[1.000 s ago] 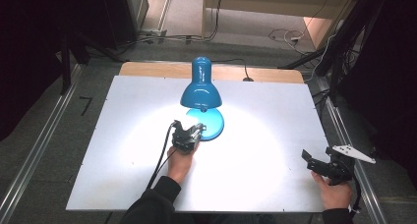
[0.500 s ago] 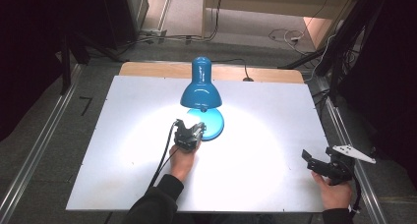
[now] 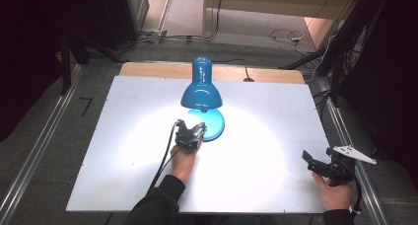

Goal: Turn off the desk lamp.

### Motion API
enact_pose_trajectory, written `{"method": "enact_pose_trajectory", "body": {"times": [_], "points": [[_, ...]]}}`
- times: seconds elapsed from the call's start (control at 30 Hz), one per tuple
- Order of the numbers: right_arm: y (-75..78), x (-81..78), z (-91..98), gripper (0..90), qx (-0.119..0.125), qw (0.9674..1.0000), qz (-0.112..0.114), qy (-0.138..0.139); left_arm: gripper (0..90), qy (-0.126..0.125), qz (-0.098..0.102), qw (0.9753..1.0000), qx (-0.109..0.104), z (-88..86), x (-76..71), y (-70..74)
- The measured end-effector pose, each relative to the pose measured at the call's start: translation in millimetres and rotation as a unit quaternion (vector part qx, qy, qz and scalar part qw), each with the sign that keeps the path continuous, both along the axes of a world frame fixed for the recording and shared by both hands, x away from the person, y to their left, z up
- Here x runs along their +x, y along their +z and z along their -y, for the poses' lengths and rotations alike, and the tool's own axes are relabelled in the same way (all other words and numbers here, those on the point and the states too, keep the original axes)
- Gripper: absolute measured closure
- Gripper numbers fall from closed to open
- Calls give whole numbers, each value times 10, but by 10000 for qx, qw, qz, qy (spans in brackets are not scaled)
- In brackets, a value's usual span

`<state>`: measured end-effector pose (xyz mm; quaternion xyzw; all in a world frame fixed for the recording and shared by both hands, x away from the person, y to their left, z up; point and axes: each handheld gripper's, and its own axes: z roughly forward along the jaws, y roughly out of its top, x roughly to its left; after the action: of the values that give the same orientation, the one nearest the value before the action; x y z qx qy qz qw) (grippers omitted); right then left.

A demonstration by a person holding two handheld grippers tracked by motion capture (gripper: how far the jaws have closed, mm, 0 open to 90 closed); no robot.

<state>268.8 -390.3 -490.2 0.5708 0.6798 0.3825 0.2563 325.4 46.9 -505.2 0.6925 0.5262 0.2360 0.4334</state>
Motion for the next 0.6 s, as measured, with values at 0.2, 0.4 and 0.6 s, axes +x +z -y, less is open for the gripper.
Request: {"method": "enact_pose_trajectory", "body": {"times": [0.2, 0.4, 0.6], "points": [[2, -2, -14, 42, 4, 10000, -16, 7, 900, -25, -9, 10000, 29, -5, 2, 0], [3, -1, -20, 42, 3, 10000, -21, 14, 900, -20, 19, 10000, 62, 2, 0, -2], [4, -1, -30, 42, 5, 10000, -30, 22, 900, -40, 11, 10000, 55, -4, 2, -3]]}}
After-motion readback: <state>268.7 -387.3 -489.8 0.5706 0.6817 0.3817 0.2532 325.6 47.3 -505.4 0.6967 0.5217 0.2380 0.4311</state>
